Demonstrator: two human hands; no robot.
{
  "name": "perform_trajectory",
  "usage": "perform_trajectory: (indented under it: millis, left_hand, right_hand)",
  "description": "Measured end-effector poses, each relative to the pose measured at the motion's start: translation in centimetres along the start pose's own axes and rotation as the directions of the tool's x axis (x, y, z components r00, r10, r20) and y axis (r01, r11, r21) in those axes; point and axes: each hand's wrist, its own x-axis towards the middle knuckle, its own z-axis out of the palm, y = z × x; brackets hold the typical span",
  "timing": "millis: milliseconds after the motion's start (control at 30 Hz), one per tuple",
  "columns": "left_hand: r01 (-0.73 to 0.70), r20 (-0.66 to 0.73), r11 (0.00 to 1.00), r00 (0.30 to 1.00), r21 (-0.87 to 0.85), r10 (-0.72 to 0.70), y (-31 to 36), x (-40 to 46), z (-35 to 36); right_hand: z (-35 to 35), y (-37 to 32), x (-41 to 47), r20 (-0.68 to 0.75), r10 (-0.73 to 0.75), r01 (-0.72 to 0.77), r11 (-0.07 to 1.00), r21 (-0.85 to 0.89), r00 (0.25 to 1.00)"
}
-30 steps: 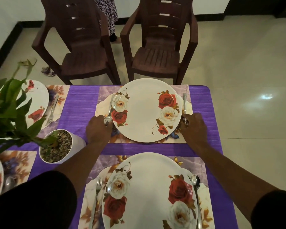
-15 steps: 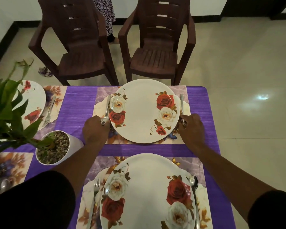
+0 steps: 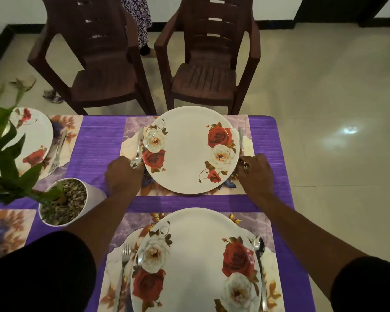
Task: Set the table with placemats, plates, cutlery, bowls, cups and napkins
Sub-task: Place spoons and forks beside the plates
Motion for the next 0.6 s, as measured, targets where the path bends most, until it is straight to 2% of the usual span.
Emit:
perform_trajectory:
  millis: [167, 333, 433, 600]
  left_hand:
    - [-0.002, 0.014, 1.000, 1.000, -0.015, 0.002, -0.2, -0.3, -0.2]
    - [0.034, 0.029, 0.993, 0.999, -0.112, -0.031, 0.2, -1.1, -1.1]
    - [0.067, 0.066, 0.985, 0.996, -0.161, -0.057, -0.4, -3.5, -1.7]
    - [-0.034, 0.100, 0.977, 0.993, -0.209, 0.056, -1.6, -9.7, -1.8]
  right_hand:
    - [0.3, 0.1, -0.2, 0.004, -0.011, 0.011, 1.000, 0.005, 1.000]
    - [-0.3, 0.0, -0.2, 0.013, -0.034, 0.033, 0.996, 0.080, 0.999]
    - [-0.9, 0.3, -2.0, 0.011, 0.025, -0.026, 0.993, 0.115, 1.000]
    - [-1.5, 1.2, -7.1, 0.036, 0.086, -0.090, 0.987, 0.131, 0.996]
